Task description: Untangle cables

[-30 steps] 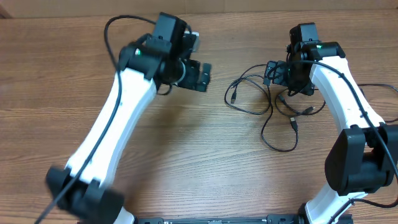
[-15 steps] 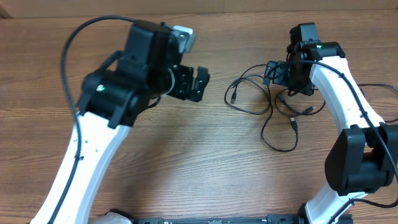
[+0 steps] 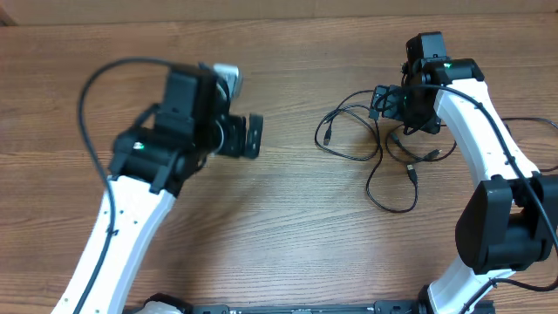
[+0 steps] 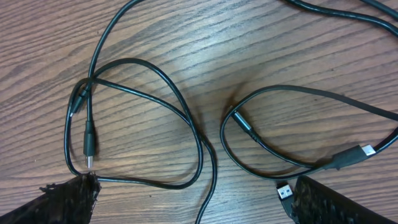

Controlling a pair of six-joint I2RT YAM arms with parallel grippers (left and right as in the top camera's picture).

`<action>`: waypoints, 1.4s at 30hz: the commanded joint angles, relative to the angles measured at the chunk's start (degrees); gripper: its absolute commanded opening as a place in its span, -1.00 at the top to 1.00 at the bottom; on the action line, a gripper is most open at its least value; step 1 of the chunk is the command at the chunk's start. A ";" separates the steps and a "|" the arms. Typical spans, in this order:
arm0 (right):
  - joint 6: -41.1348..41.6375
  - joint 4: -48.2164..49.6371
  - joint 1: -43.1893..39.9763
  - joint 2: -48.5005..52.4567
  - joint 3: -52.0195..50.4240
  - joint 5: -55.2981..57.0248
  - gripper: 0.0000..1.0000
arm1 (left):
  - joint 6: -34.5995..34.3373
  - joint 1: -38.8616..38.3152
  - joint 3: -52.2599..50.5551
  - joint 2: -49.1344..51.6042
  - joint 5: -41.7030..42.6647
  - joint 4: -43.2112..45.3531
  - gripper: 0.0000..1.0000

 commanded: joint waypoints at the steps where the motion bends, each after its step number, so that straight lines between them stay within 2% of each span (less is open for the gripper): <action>1: 0.04 0.20 0.04 -0.50 0.50 -0.26 -1.00 | -0.66 0.35 -6.38 -3.39 -2.36 0.04 -0.99; 4: 0.02 0.20 0.04 -0.50 0.50 -0.26 -1.00 | -0.31 0.35 -12.33 -5.31 -4.92 1.09 -0.99; 7: 0.02 0.20 0.04 -0.50 0.50 -0.26 -1.00 | -0.28 0.35 -20.04 -7.93 -6.16 9.55 -0.99; 9: 0.04 0.22 0.04 -0.50 0.50 -0.26 -1.00 | -0.28 0.35 -26.27 -9.90 -6.34 19.19 -0.99; 10: 0.02 0.20 0.04 -0.50 0.50 -0.26 -1.00 | -0.31 0.35 -31.23 -11.34 -6.32 27.74 -0.99; 15: 0.04 0.20 0.04 -0.50 0.50 -0.26 -1.00 | -0.31 0.35 -46.62 -15.37 -4.70 55.91 -0.99; 18: 0.04 0.20 0.04 -0.50 0.50 -0.26 -1.00 | -0.31 0.35 -54.58 -17.81 -4.37 68.32 -0.99; 21: 0.04 0.20 0.04 -0.48 0.50 -0.26 -1.00 | -0.28 0.37 -60.63 -20.44 -4.48 74.60 -0.99; 30: 0.04 0.20 0.04 -0.50 0.50 -0.26 -1.00 | -2.99 3.78 -73.75 -31.63 -3.96 80.06 -0.99; 31: 0.04 0.20 0.04 -0.50 0.50 -0.26 -1.00 | -4.70 5.35 -78.68 -37.11 -3.96 82.86 -0.99; 42: 0.02 0.20 0.04 -0.50 0.50 -0.26 -1.00 | -4.17 11.30 -78.73 -51.32 -4.13 66.66 -0.99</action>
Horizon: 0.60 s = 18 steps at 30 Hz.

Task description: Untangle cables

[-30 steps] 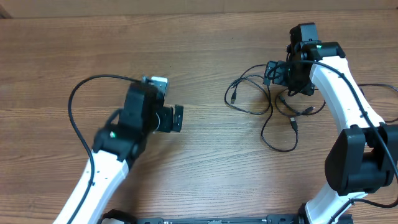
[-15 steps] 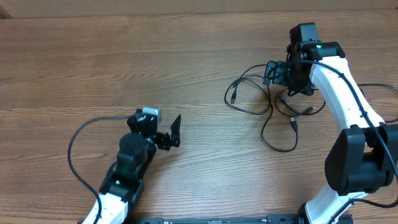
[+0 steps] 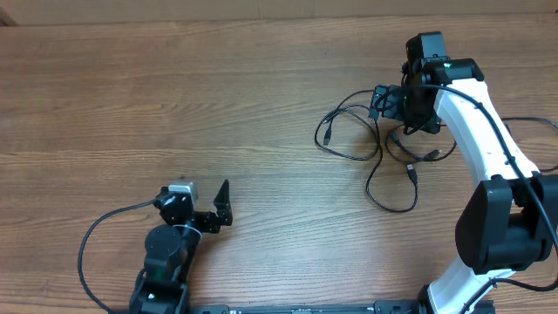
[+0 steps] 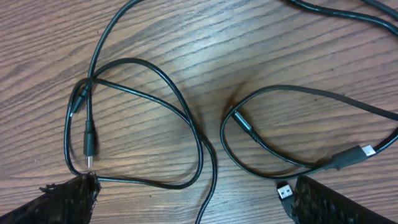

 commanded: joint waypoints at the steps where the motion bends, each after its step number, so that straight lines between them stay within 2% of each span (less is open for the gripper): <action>1: 0.00 0.20 0.04 -0.50 0.50 -0.26 -1.00 | -0.44 2.86 -0.22 -5.38 0.28 -4.98 -0.99; 2: 0.02 0.20 0.04 -0.50 0.50 -0.26 -1.00 | -0.44 3.89 -0.22 -9.33 0.26 -10.14 -0.99; 6: 0.02 0.20 0.04 -0.50 0.50 -0.26 -0.99 | 0.85 4.28 -0.22 -17.11 -0.09 -18.38 -0.99; 13: 0.00 0.20 0.04 -0.50 0.50 -0.26 -1.00 | 9.84 4.33 -0.22 -28.68 0.26 -18.27 -0.99; 18: 0.02 0.20 0.04 -0.50 0.50 -0.26 -1.00 | 11.04 4.59 -0.22 -29.55 0.31 -18.29 -0.99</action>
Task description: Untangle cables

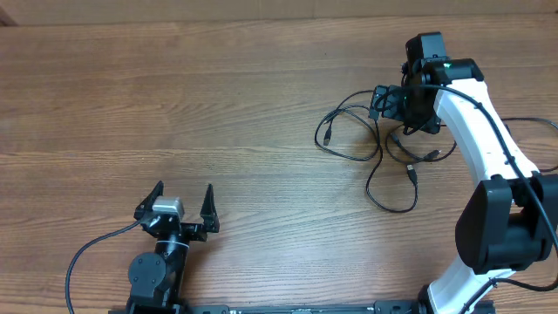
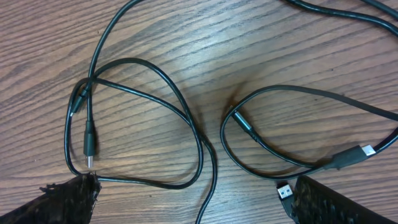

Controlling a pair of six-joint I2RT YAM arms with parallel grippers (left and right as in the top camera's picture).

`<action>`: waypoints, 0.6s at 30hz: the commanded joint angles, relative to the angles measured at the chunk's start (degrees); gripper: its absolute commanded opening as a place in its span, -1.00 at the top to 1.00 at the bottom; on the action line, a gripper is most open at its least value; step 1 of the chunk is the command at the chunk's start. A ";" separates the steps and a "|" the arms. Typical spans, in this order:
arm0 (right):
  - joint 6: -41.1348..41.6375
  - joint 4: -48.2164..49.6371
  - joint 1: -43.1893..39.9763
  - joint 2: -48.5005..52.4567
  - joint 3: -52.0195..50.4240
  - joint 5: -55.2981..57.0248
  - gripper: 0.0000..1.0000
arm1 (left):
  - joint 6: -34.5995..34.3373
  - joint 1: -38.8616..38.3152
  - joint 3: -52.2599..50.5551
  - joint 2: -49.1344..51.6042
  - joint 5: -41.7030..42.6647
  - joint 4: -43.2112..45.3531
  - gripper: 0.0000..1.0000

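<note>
Thin black cables [image 1: 375, 153] lie in overlapping loops at the table's right. In the right wrist view a left loop [image 2: 155, 124] crosses itself near a small plug [image 2: 89, 146]. A separate right loop [image 2: 273, 134] carries a barrel connector [image 2: 241, 122], and a USB-A plug [image 2: 285, 190] lies by the right finger. My right gripper [image 2: 194, 190] hovers over the cables, open, with the fingers [image 2: 68, 198] wide apart and holding nothing; in the overhead view the right gripper [image 1: 403, 106] sits above the tangle's top. My left gripper [image 1: 181, 199] is open at the bottom left, far from the cables.
The wooden table [image 1: 218, 96] stretches bare to the left of the cables. A thicker black cable [image 2: 348, 15] runs across the top right of the right wrist view. The right arm's white link [image 1: 479, 131] slants beside the tangle.
The left arm has settled lower at the bottom left; its gripper, seen side-on before, now shows both fingers spread and pointing up the table. The right gripper and cables are unchanged.
The left arm first reached out over the table's left middle. Then it was folded back at the bottom edge, and now it rests there with the gripper open. Throughout, the right gripper stayed open over the cables, which did not shift.
</note>
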 commanded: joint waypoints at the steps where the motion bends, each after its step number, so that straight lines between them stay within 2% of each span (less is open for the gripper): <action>1: 0.00 0.17 0.04 -0.50 0.50 -0.26 -1.00 | 3.32 0.63 -0.20 -0.70 0.28 -0.11 -0.99; 18: 0.02 0.17 0.04 -0.50 0.50 -0.26 -1.00 | 3.74 0.61 -0.20 -0.61 0.33 -0.02 -0.99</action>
